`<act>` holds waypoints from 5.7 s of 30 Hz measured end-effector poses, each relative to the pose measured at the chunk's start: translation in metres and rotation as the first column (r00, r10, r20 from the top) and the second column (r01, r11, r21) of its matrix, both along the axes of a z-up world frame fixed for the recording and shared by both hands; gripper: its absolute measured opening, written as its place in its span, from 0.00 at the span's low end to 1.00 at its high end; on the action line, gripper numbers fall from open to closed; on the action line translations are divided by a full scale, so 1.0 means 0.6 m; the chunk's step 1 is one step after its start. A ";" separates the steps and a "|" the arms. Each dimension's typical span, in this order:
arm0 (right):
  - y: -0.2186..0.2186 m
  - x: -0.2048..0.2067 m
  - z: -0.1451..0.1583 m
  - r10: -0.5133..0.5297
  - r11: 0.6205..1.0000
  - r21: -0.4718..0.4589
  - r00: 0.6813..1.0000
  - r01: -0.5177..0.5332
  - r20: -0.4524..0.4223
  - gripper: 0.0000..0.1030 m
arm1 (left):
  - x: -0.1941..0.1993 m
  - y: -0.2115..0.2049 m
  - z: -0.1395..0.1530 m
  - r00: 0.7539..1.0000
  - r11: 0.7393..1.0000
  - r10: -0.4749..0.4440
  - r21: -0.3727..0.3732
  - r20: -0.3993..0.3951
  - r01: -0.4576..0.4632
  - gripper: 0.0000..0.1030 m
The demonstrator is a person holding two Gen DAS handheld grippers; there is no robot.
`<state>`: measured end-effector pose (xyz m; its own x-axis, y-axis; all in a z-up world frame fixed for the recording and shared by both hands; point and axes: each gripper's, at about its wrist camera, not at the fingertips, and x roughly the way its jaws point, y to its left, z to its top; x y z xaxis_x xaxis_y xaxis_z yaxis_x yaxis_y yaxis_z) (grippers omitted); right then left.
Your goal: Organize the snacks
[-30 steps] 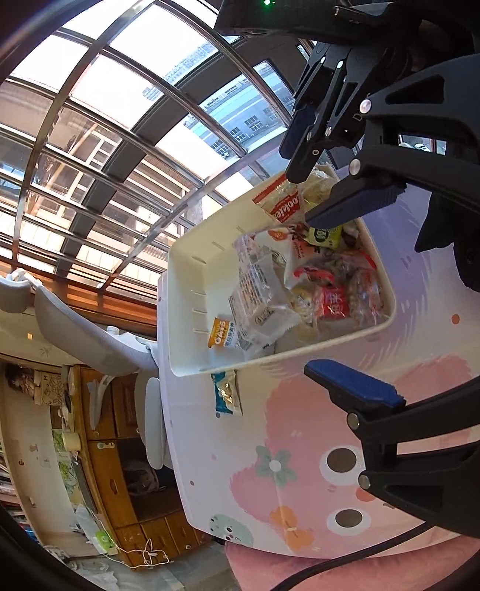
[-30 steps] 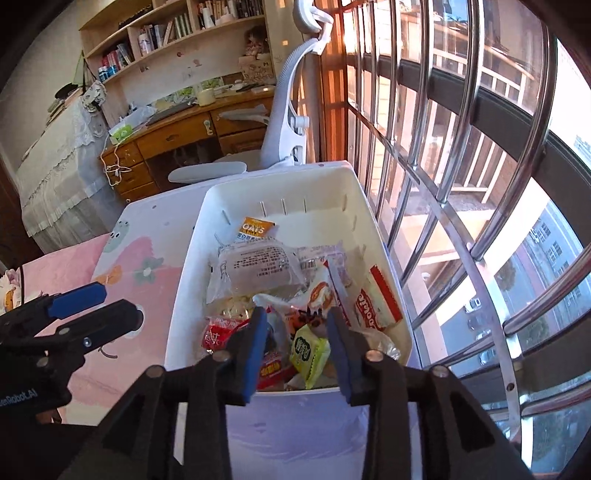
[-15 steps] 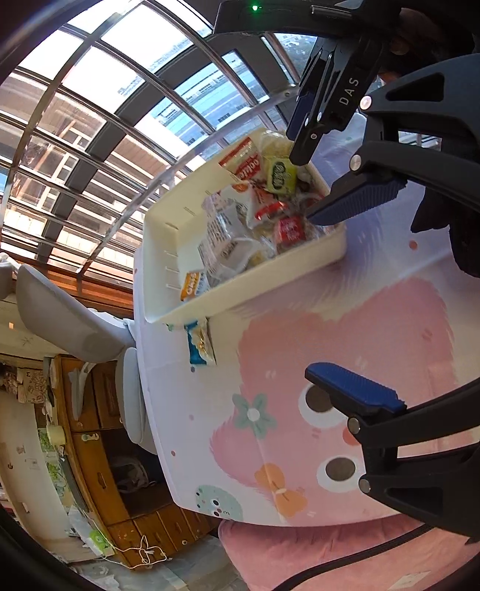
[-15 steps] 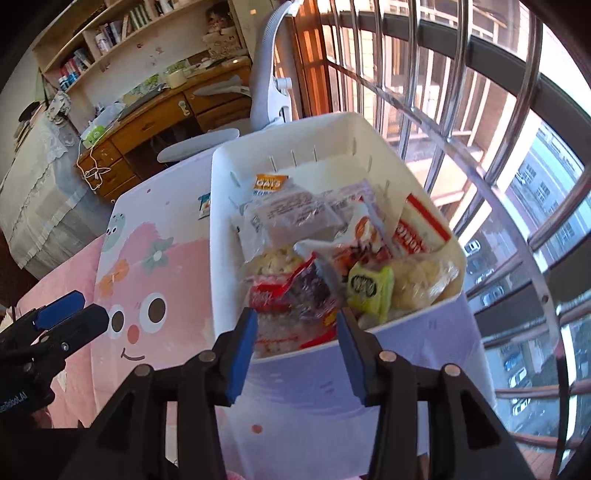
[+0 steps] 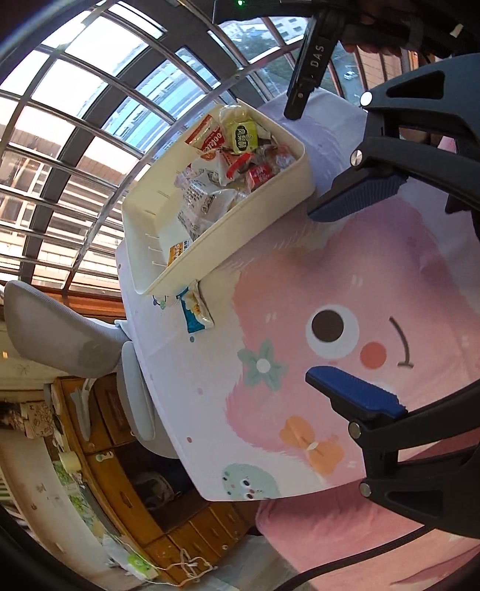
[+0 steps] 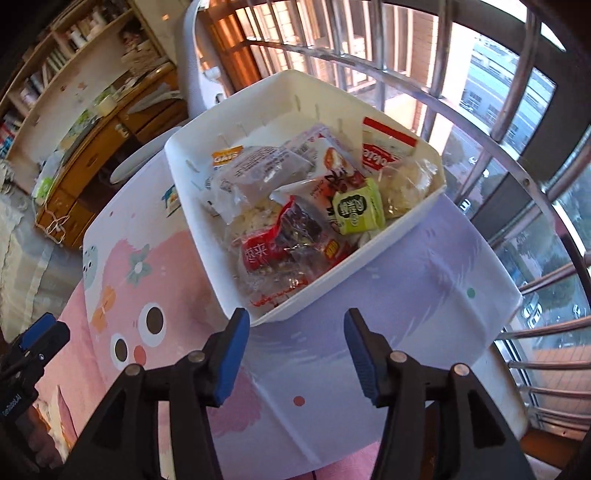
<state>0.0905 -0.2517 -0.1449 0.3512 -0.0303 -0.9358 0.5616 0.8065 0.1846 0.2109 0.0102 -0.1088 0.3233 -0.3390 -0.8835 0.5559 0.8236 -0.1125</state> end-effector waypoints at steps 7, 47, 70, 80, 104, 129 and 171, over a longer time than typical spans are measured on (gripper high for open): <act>-0.002 0.010 0.013 0.003 0.999 -0.048 1.000 -0.003 -0.010 0.63 | 0.067 -0.024 -0.006 0.997 0.996 -0.075 0.045 0.013 0.074 0.82; -0.049 0.168 -0.068 0.233 0.970 -0.060 0.972 -0.234 -0.025 0.78 | 0.322 -0.210 -0.248 0.968 0.970 -0.230 0.108 0.099 0.219 0.89; -0.052 0.202 -0.079 0.220 0.975 -0.002 0.975 -0.220 -0.015 0.78 | 0.306 -0.243 -0.281 0.946 0.950 -0.287 0.169 0.153 0.261 0.34; -0.035 0.201 -0.072 0.211 0.977 0.024 0.977 -0.211 0.013 0.78 | 0.277 -0.230 -0.260 0.951 0.949 -0.275 0.196 0.141 0.246 0.25; -0.028 0.175 -0.033 0.326 0.945 0.014 0.945 -0.326 0.009 0.78 | 0.153 -0.190 -0.086 0.990 0.974 -0.103 0.210 0.092 0.082 0.25; -0.096 0.054 0.021 0.226 0.967 -0.120 0.974 -0.224 0.009 0.78 | 0.044 -0.346 0.011 0.963 0.956 -0.269 -0.114 0.015 0.269 0.49; -0.051 -0.130 0.169 0.573 0.819 -0.064 0.808 -0.570 0.139 0.90 | -0.280 -0.145 0.158 0.904 0.902 0.428 -0.067 0.006 -0.427 0.83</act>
<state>0.0126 -0.2826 -0.0433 0.4420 0.2017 -0.8741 -0.0336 0.9774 0.2086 0.0430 -0.0768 -0.0141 0.4667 -0.2183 -0.8570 0.1550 0.9743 -0.1637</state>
